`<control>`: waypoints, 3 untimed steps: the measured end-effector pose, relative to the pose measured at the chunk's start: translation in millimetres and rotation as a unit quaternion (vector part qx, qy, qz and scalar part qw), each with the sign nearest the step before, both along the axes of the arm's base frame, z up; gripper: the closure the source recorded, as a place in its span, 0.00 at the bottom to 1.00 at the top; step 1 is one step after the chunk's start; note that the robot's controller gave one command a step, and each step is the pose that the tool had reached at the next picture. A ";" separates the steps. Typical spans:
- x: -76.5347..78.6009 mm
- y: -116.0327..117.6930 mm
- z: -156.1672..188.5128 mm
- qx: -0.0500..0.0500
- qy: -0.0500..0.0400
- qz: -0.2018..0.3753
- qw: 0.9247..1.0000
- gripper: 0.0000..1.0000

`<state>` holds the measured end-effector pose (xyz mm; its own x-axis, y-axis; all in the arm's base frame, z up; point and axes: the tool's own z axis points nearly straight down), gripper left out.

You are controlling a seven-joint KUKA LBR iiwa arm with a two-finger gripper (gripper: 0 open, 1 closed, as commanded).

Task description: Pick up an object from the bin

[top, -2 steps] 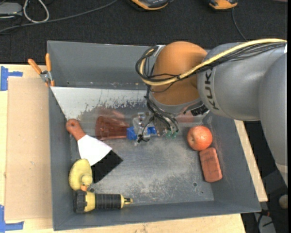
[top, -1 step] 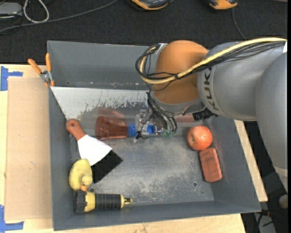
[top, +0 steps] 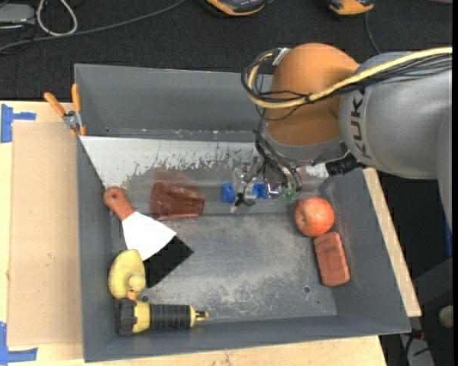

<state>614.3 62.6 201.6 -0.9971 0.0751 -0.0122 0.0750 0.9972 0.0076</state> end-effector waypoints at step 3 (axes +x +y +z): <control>-5.5 16.3 -106.8 0.001 0.002 -0.028 1.000 1.00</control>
Offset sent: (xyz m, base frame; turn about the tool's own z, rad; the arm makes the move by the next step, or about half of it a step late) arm 0.0045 0.0102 -0.0602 0.0352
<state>608.9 78.9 94.8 -0.9914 0.1307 -0.0080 0.1306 0.9914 0.0084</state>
